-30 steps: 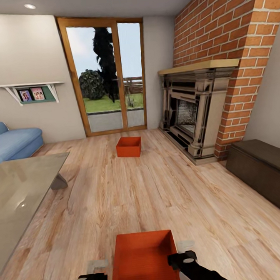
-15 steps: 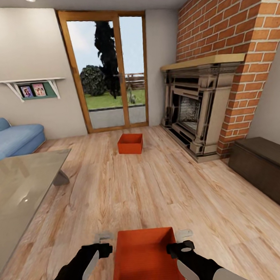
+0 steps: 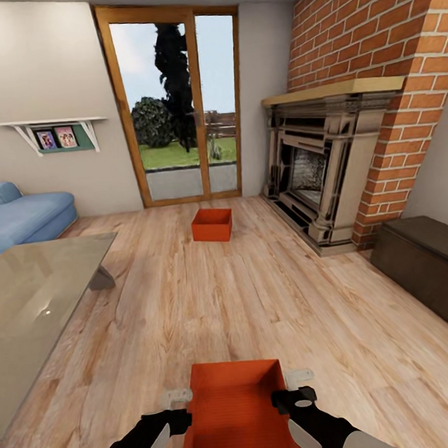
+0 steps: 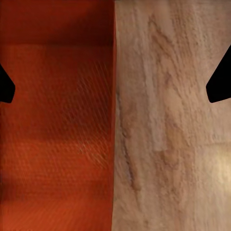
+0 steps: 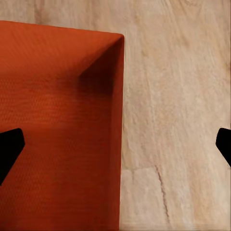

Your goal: Move the two storage containers from the living room to the garage. In the garage, place one container on the floor and stack the other container on top of it (either order is fine).

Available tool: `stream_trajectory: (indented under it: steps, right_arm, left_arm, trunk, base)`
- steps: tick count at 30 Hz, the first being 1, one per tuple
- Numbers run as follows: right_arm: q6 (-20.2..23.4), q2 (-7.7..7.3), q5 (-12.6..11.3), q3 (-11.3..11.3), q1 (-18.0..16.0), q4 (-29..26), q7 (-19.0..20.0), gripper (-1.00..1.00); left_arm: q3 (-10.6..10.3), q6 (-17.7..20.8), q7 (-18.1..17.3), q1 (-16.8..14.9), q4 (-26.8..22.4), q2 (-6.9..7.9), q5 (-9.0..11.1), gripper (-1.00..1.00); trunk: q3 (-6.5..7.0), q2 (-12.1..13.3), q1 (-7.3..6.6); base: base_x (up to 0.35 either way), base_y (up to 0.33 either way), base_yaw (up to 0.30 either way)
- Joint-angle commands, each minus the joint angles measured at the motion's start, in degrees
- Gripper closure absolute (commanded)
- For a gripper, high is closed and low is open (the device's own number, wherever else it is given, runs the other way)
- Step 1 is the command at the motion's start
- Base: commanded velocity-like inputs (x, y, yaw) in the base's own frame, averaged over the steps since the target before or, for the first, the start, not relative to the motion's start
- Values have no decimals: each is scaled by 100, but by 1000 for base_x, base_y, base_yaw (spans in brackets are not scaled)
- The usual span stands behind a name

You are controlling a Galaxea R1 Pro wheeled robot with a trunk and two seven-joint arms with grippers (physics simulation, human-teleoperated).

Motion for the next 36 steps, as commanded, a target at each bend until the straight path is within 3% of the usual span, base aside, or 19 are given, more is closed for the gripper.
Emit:
stream_trajectory:
  steps: [1,22,36]
  right_arm:
    - [9,-7,-30,49,-6,8,-39,-100]
    - [-43,-33,-20,47,-6,76,-216,-100]
    - [-23,-41,-20,49,-6,76,-195,-100]
  left_arm:
    - [-50,20,42,-1,-10,-2,60,-100]
    - [-57,-15,33,2,-57,8,61,-100]
    - [-57,20,33,3,-57,55,59,-100]
  trunk:
    - [-14,-3,-1]
    - [-34,-3,-1]
    - [-134,-3,-1]
  base:
    - [0,0,28]
    - [0,0,-95]
    - [0,0,142]
